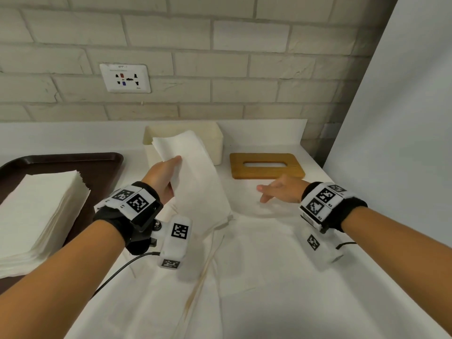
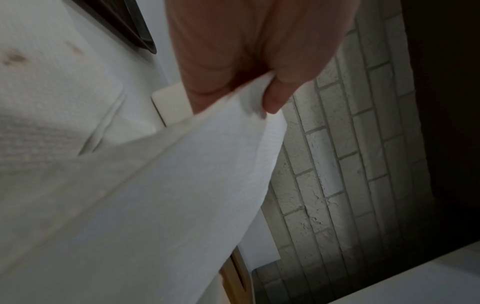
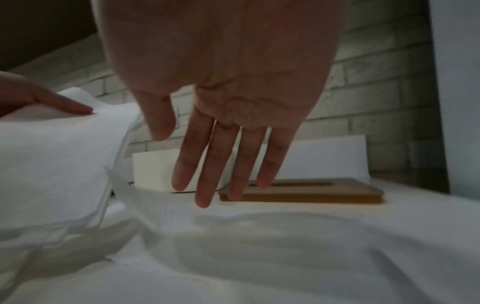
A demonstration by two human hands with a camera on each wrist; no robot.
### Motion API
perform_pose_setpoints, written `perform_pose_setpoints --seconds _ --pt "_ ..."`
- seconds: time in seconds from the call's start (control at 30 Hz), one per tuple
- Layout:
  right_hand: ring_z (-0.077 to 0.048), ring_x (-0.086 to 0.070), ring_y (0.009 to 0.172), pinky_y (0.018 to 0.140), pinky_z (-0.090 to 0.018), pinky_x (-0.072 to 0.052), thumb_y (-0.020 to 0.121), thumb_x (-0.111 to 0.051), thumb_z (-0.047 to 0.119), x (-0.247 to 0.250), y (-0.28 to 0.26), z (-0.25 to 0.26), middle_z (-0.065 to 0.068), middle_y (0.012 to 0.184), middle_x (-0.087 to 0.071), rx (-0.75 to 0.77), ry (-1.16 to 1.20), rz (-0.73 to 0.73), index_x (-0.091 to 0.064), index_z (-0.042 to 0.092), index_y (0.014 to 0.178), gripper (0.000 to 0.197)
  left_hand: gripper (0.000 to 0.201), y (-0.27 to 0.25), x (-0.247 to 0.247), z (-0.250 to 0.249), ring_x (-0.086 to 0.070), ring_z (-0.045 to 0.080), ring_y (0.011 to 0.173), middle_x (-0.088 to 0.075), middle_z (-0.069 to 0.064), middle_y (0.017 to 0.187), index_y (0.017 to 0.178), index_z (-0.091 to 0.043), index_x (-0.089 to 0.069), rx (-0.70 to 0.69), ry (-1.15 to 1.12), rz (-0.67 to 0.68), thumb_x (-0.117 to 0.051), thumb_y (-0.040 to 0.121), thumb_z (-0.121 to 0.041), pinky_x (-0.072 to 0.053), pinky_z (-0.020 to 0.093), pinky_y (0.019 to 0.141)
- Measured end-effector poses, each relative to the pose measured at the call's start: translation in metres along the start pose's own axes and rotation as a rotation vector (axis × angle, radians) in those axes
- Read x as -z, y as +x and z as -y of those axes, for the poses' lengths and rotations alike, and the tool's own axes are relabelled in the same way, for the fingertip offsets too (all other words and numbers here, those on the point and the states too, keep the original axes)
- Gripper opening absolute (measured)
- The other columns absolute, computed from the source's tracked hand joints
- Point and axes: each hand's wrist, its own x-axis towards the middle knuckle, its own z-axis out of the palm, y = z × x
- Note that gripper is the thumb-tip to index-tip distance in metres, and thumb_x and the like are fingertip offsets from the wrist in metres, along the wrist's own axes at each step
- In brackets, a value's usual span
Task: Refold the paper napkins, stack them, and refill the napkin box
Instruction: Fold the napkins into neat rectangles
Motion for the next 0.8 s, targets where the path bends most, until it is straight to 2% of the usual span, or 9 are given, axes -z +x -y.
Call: perform_pose_setpoints --seconds 0.1,0.2,0.37,0.43,0.5,0.53,0.6,0.7,0.8 --pt "-0.023 -0.055 0.116 0.093 -0.025 -0.039 0.095 -0.048 0.025 -0.004 0.016 -0.008 -0.008 0.125 -0.061 0.028 -0.057 -0.13 -0.063 0.008 0.114 0.03 0.025 0.001 0.001 0.001 -0.061 0.018 0.085 -0.063 0.004 0.095 0.119 -0.009 -0.051 -0.003 0.019 -0.008 -0.042 0.099 -0.021 -0.047 0.03 0.069" --pt "-0.024 -0.049 0.125 0.1 -0.028 -0.038 0.094 -0.051 0.016 -0.015 0.037 -0.009 -0.009 0.137 -0.05 -0.006 -0.143 -0.141 -0.048 0.01 0.131 0.038 0.023 0.002 -0.001 0.002 -0.061 0.017 0.086 -0.064 0.003 0.095 0.115 -0.009 -0.052 -0.008 0.026 -0.005 -0.043 0.099 -0.023 -0.047 0.029 0.07" --pt "-0.029 -0.036 0.135 0.108 -0.037 -0.035 0.085 -0.062 0.031 -0.031 0.066 -0.002 -0.008 0.145 -0.04 -0.069 -0.312 0.006 -0.033 0.015 0.142 0.066 0.02 -0.002 -0.005 -0.001 -0.063 0.015 0.089 -0.067 0.001 0.096 0.108 -0.014 -0.058 -0.029 -0.004 0.061 -0.047 0.096 -0.026 -0.049 0.028 0.076" --pt "-0.026 -0.049 0.122 0.1 -0.037 -0.043 0.079 -0.061 0.046 -0.029 0.07 -0.008 0.0 0.132 -0.051 -0.11 -0.428 -0.026 -0.046 0.024 0.132 0.059 0.018 -0.002 -0.003 -0.002 -0.064 0.014 0.091 -0.068 0.0 0.097 0.104 -0.016 -0.06 -0.039 -0.02 0.076 -0.05 0.095 -0.027 -0.049 0.027 0.078" --pt "-0.016 -0.055 0.088 0.078 -0.027 -0.045 0.078 -0.061 0.049 -0.021 0.07 -0.007 0.006 0.094 -0.055 -0.082 -0.409 0.014 -0.06 0.023 0.101 0.035 0.02 0.0 0.001 -0.002 -0.065 0.014 0.093 -0.069 -0.001 0.1 0.106 -0.016 -0.061 -0.053 -0.025 0.076 -0.05 0.095 -0.028 -0.05 0.027 0.079" --pt "-0.013 -0.05 0.077 0.069 -0.023 -0.04 0.082 -0.061 0.044 -0.016 0.067 -0.002 0.007 0.082 -0.05 -0.047 -0.374 0.041 -0.056 0.021 0.085 0.024 0.024 0.001 0.003 -0.002 -0.065 0.014 0.095 -0.069 -0.001 0.101 0.111 -0.015 -0.06 -0.061 -0.025 0.071 -0.05 0.095 -0.029 -0.05 0.028 0.081" --pt "-0.014 -0.048 0.074 0.063 -0.021 -0.035 0.087 -0.061 0.032 -0.002 0.059 0.009 0.005 0.076 -0.048 0.039 -0.211 0.005 -0.051 0.016 0.08 0.02 0.032 0.006 0.006 -0.002 -0.063 0.016 0.099 -0.068 0.001 0.105 0.121 -0.012 -0.055 -0.071 -0.022 0.049 -0.049 0.095 -0.031 -0.049 0.031 0.086" --pt "-0.025 -0.059 0.095 0.085 -0.032 -0.049 0.084 -0.065 0.014 0.025 0.034 0.026 -0.008 0.104 -0.063 0.127 0.446 -0.185 -0.057 0.01 0.108 0.026 0.039 0.014 0.005 -0.001 -0.063 0.018 0.099 -0.067 0.003 0.107 0.126 -0.009 -0.052 -0.066 -0.026 0.021 -0.047 0.096 -0.034 -0.049 0.032 0.084" --pt "-0.019 -0.064 0.094 0.081 -0.032 -0.056 0.083 -0.06 0.003 0.05 -0.001 0.048 -0.006 0.11 -0.065 0.286 1.003 -0.14 -0.057 0.016 0.108 0.028 0.038 0.02 -0.008 0.0 -0.063 0.017 0.096 -0.067 0.004 0.104 0.126 -0.008 -0.053 -0.02 -0.076 0.061 -0.042 0.099 -0.033 -0.05 0.03 0.081"
